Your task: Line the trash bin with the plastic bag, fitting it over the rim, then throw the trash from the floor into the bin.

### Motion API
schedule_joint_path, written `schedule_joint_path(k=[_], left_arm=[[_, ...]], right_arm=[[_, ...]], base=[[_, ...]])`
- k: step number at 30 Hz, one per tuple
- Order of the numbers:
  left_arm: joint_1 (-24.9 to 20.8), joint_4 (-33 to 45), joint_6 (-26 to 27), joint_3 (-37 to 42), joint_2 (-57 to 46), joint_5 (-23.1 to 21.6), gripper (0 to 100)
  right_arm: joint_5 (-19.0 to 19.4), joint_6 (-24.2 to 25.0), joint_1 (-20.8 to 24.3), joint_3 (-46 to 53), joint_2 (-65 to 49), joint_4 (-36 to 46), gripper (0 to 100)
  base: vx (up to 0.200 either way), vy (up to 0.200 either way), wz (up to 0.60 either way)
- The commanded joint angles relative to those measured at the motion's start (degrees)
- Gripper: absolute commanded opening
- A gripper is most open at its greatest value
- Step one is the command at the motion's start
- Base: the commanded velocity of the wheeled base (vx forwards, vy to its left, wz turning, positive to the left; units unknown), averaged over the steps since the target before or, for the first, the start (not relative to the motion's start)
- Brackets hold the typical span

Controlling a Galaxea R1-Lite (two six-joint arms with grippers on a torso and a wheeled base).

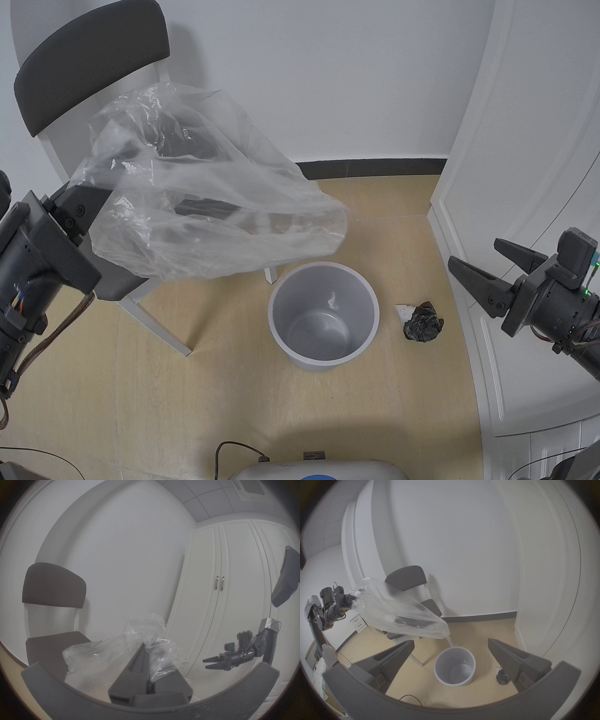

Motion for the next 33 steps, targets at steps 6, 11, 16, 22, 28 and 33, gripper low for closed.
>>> schedule_joint_path(k=[6,11,16,22,28,33], left_arm=[[-0.87,0.03,0.03,-0.26,-0.99,0.04,0],[-2.89,0.03,0.03,-0.09,-1.51,0.04,0],[-5.09,-0.06,-0.06,-0.09,-2.13,0.04,0],[-7.90,-2.35,-0.32,0.09,-1.60,0.04,0],[-8.34,-3.31,-0.41,0.00,-0.55,0.04,0],[-8.34,-3.40,-0.50,-0.35,0.07,0.04,0]], right_arm=[[-0.61,0.45,1.42,0.86,8.15,0.66,100],[-0.70,0.71,0.72,0.69,9.73,0.48,100],[-0.61,0.89,-0.86,0.25,10.79,0.39,100],[-0.52,2.65,-1.39,-0.28,12.46,0.13,100],[0.09,2.56,-0.51,1.39,12.46,0.92,100],[3.52,0.27,0.55,5.26,12.02,1.19,100]], base=[[0.000,0.000,0.00],[0.000,0.000,0.00],[0.000,0.000,0.00],[0.000,0.000,0.00],[0.000,0.000,0.00],[0.000,0.000,0.00]])
